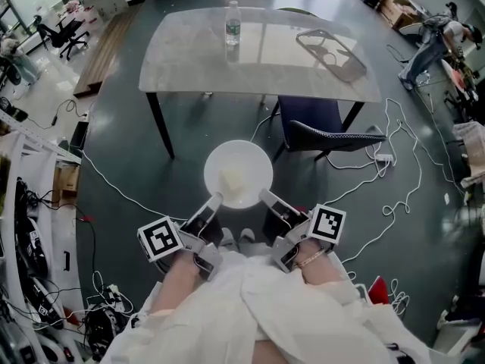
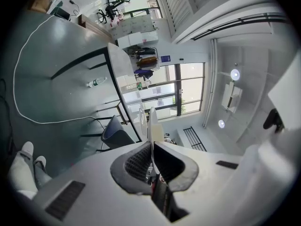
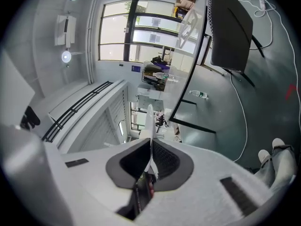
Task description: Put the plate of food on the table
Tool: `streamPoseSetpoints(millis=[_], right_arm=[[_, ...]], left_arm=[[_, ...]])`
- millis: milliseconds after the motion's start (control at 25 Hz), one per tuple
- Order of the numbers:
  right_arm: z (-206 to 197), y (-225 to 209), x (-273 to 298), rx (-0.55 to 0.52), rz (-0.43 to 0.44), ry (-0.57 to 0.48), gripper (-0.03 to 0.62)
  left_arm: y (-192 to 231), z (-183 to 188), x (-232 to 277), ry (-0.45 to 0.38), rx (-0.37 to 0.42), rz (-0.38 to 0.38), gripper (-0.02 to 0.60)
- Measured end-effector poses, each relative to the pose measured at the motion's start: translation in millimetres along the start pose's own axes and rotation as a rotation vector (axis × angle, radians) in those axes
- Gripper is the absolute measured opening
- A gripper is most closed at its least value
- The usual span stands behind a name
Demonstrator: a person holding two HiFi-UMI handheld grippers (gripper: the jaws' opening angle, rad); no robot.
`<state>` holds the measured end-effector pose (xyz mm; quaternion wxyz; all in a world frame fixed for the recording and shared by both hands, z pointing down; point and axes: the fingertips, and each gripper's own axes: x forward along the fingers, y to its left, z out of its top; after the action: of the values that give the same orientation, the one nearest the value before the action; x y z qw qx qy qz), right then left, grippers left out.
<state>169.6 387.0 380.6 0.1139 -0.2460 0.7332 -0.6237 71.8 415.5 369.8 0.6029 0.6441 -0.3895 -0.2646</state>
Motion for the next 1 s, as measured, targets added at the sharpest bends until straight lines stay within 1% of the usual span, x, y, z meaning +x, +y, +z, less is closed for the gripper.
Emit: streamPoseSetpoints(millis=[120,360,560,680,840,1000], right_arm=[[0,3,5,0.021,0.012,-0.010,0.008],[-5,1,20,0.037,0.000,-0.018,0.008],[-14,-6,32,0.049,-0.012,-0.032,0.008],[-17,-6,35,0.064,-0.016,-0.031,0.008],[-10,-6,42,0.027,-0.025,-0.023,0.008],[2,-9,59,0.050,-0.022,-0.034,0.008]], left_arm=[[0,4,0,0.005,0.007,0.004,0.025],[8,20,-5,0.013,0.001,0.006,0.025],[18,31,-10,0.038,0.007,0.013,0.025],[21,34,-11,0.050,-0.006,0.005,0.025],[24,41,-7,0.057,-0.008,0.012,0.025],[26,60,6,0.055,0.000,0.013,0.025]])
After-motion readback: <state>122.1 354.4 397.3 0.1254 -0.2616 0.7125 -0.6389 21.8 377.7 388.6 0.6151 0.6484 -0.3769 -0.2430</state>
